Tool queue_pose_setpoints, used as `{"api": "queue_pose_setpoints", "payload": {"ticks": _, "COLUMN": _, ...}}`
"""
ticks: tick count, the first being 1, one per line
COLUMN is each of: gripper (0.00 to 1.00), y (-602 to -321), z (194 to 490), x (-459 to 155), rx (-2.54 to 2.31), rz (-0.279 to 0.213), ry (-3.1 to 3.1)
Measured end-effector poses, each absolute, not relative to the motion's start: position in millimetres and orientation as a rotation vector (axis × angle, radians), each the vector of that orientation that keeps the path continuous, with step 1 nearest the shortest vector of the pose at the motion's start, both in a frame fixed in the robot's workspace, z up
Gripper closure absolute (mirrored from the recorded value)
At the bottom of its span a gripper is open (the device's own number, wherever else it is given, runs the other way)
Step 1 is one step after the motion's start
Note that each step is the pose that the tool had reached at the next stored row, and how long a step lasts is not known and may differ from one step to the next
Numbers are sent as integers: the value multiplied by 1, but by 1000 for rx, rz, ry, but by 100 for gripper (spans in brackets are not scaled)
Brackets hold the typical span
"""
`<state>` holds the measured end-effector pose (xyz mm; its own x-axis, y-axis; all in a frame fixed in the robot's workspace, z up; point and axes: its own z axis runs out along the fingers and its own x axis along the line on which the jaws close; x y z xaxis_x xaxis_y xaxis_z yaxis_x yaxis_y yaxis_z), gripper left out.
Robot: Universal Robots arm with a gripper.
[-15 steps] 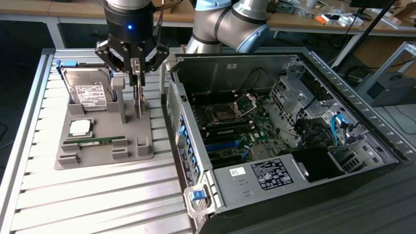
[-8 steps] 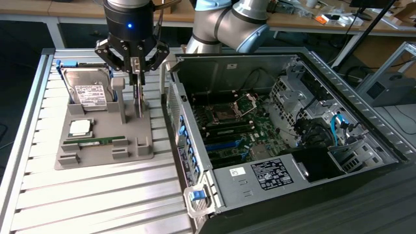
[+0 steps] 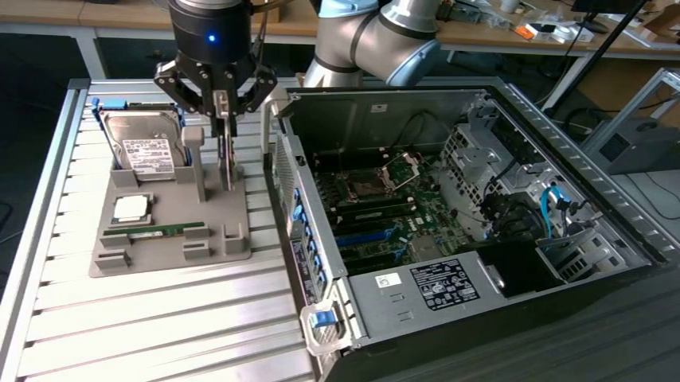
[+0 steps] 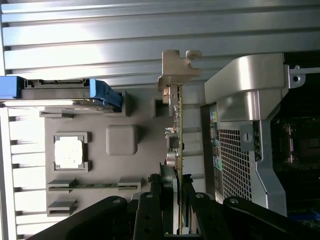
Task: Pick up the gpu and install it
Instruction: 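Pick up the gpu and move the gpu toward the slot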
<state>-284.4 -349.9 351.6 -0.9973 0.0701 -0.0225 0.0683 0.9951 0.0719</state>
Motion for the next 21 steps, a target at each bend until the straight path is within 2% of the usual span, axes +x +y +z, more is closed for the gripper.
{"api": "queue_pose_setpoints", "payload": {"ticks": 21, "gripper": 73, "y": -350, "z": 361, "x": -284, "rx": 108, "rz": 111, "ry": 3113}}
